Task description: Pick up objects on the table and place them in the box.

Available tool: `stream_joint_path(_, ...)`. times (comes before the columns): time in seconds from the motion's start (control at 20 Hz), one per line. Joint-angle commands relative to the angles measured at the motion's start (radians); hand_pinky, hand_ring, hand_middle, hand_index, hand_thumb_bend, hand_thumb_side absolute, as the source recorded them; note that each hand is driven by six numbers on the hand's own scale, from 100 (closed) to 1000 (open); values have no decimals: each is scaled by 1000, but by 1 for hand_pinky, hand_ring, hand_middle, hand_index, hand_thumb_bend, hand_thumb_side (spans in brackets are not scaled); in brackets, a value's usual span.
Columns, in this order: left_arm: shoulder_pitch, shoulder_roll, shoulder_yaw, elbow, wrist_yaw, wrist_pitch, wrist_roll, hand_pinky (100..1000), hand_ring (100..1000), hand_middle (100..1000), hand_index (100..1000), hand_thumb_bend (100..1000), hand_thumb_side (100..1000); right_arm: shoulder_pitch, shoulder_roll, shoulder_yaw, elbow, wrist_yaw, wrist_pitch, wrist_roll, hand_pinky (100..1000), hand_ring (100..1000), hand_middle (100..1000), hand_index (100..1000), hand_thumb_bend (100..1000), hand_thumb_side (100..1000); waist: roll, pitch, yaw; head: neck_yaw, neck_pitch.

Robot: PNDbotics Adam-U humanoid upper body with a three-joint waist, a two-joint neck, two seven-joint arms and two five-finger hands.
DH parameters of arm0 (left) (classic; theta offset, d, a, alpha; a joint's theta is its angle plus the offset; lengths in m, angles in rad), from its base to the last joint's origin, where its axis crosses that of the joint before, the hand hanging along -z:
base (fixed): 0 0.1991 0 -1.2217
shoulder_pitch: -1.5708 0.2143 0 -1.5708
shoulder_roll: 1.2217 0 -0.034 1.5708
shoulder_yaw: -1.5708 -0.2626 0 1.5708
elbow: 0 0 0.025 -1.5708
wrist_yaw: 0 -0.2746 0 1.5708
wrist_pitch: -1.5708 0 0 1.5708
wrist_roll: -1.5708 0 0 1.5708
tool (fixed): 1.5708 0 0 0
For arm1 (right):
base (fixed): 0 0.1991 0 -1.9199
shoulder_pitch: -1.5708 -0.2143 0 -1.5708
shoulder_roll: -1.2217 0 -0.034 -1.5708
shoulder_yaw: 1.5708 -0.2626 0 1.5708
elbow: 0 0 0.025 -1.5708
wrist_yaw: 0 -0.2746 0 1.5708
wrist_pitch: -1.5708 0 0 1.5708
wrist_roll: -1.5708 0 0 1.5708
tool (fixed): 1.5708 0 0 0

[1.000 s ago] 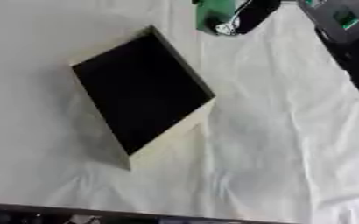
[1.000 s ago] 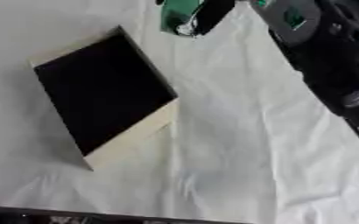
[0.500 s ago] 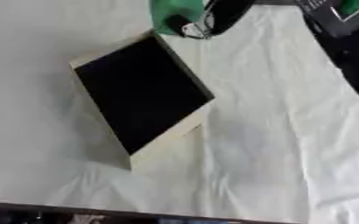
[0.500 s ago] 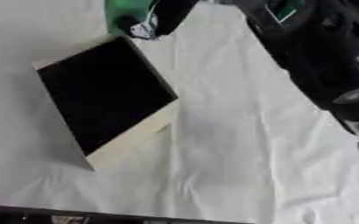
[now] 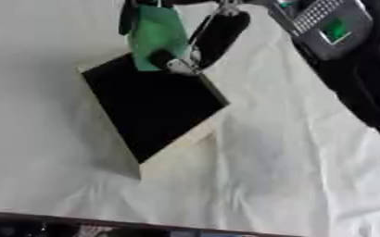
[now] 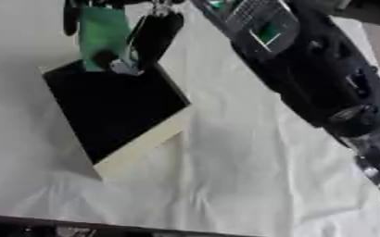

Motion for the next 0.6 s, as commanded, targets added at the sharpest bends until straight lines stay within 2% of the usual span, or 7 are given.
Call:
stream_joint_path(0.05,-7,25,9,-20,8,-9,-2,591,677,679,770,125,587,0,29,11,34,54,-17,5,602,713,627,821,100,222,9,-19,0,4,-11)
stream_joint_path(0.35,-6,21,7,-20,9,-3,-7,589,676,676,769,121,595,26,72,47,111,116,-65,2,605,719,632,820,100,263,7,-12,5,3,-6)
stream_joint_path(0.6,-9,16,2,-20,12,1,-14,587,675,674,768,117,600,38,98,67,176,174,-97,-4,611,729,644,819,100,260,6,-8,12,-1,-9)
